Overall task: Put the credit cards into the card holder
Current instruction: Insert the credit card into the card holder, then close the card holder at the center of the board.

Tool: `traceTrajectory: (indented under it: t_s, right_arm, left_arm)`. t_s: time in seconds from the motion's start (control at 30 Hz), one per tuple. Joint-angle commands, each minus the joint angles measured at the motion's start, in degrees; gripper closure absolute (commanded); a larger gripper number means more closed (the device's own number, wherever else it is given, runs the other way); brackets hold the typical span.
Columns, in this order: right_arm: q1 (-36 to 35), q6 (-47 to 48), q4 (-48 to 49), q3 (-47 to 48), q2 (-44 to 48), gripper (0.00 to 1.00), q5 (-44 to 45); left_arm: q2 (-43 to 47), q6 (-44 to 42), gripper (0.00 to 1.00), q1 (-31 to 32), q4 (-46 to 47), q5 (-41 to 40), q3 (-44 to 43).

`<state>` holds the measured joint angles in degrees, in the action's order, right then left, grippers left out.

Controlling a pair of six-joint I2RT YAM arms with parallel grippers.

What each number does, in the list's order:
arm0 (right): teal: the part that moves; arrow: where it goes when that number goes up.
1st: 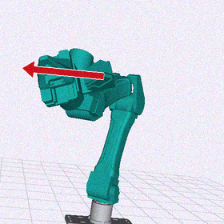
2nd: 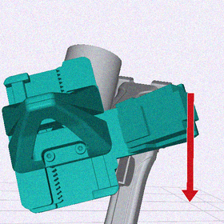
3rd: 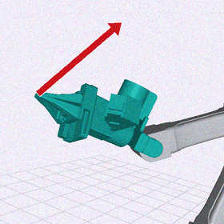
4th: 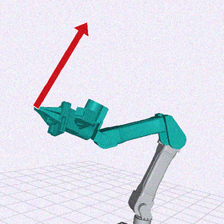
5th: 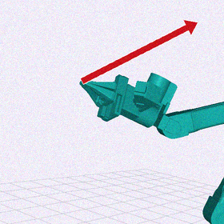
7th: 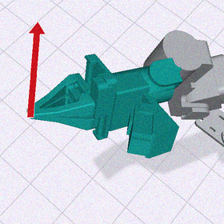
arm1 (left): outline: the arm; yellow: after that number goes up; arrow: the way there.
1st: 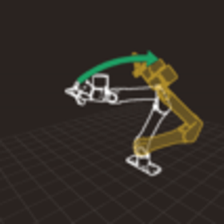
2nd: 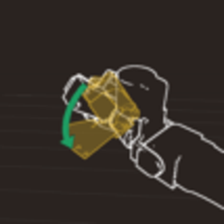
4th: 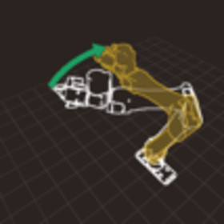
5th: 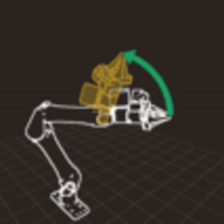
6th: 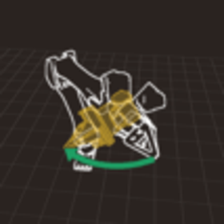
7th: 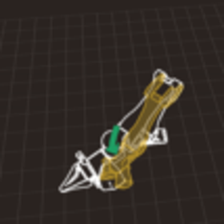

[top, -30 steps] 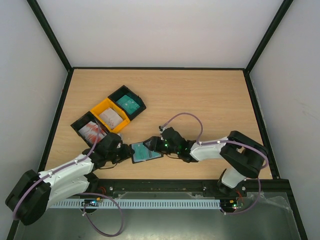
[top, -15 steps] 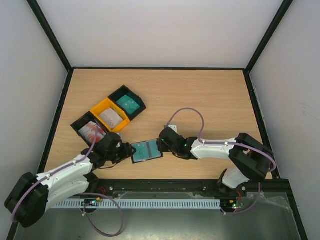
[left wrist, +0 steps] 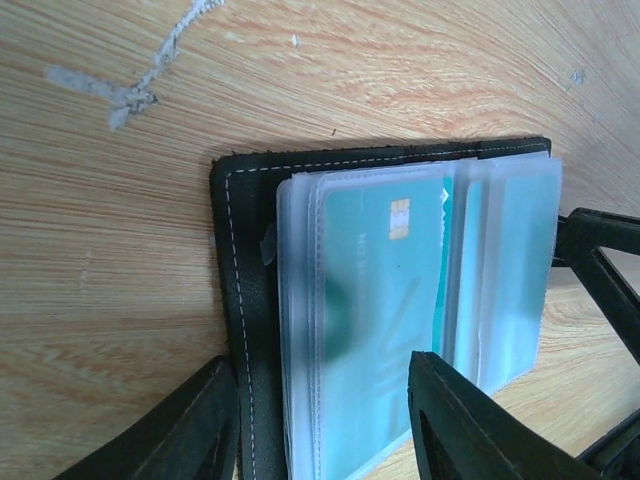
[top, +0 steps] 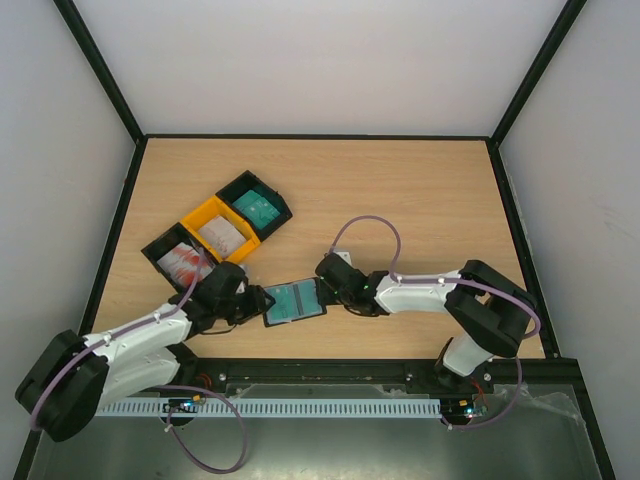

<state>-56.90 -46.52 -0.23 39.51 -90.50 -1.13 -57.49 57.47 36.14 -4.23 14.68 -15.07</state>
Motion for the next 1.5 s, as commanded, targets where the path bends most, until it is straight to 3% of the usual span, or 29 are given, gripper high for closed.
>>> traceTrajectory:
  t_s: [0.0,0.13,0.47,0.67,0.87,1.0,1.23,1.47]
  right_arm:
    - [0.62,-0.40,-0.78,0.74,-0.51,0.83,-0.61]
    - [0.97,-0.41,-0.88,0.92,0.05,0.97,-1.66]
    - [1.06,-0.52,-3.15,1.37,6.70,0.98,-0.40]
    - [1.08,-0.21,-5.71,1.02,6.18,0.98,2.75]
    - [1.03,0.02,-7.39,1.45,3.28,0.75,5.85]
    - [1.05,-0.04,-5.76,1.19,0.42,0.70,4.25]
    - [1.05,-1.32,-2.96,0.09,1.61,0.98,0.54]
    - [1.01,-0.89,-9.18,2.84,7.98,0.98,6.66]
  left_arm:
    - [-1.82,-0.93,0.51,0.18,-0.63,1.16,-0.05]
    - [-3.10,-1.44,0.52,0.16,0.53,1.87,-0.11]
    - [-6.40,-2.58,0.51,0.20,3.94,3.86,-0.42]
    - [-6.78,-2.82,0.50,0.22,3.79,3.21,-0.54]
    - [-7.27,-2.99,0.49,0.20,3.92,3.16,-0.62]
    - [-7.50,-3.07,0.48,0.30,4.05,3.25,-0.67]
    - [-7.84,-3.20,0.48,0.31,4.76,3.96,-0.52]
    - [-10.80,-2.68,0.48,0.49,10.43,7.19,-0.49]
